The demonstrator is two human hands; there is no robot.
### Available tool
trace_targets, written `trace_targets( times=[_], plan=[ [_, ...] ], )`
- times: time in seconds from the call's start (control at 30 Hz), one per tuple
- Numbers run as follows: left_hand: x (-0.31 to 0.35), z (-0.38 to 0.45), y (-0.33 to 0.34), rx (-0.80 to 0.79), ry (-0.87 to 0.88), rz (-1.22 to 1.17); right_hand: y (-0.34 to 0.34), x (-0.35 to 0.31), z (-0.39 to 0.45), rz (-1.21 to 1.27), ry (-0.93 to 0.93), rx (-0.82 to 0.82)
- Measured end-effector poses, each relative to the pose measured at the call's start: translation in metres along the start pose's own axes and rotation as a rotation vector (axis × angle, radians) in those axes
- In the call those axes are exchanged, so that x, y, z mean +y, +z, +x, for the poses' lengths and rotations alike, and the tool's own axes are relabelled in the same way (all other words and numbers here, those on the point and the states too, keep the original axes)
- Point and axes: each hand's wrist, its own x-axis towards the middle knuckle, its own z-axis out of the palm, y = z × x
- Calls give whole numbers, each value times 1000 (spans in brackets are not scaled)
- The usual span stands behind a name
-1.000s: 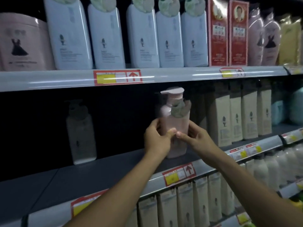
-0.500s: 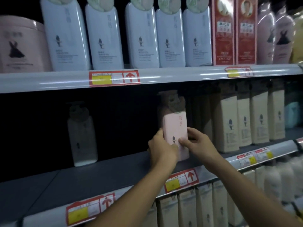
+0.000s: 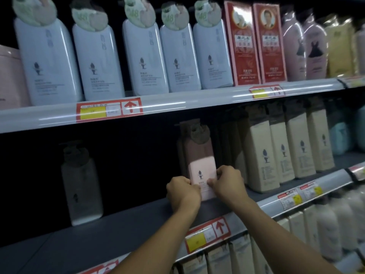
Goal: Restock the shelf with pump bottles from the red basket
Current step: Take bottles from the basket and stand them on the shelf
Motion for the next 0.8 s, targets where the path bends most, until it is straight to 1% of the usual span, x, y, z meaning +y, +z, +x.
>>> trace_targets(
  times=[0.17, 0.27, 0.4, 0.47, 0.57, 0.6, 0.8],
  plan=[
    [-2, 11, 5, 47, 77, 158, 9, 2, 21, 13, 30, -34],
    [-4, 20, 9, 70, 61, 231, 14, 2, 27, -7, 33, -37],
    [-1, 28, 8, 56, 8, 195, 17, 1, 25, 21, 24, -62],
    [1, 31, 3, 49, -2, 150, 13, -2, 16, 19, 0, -28],
    [9, 20, -13, 64, 57, 126, 3, -9, -12, -38, -77, 68],
    [11, 15, -18, 66, 74, 138, -1, -13, -23, -34, -100, 78],
    [34, -31, -58, -29, 155, 131, -26, -44, -94, -28, -96, 10]
  ],
)
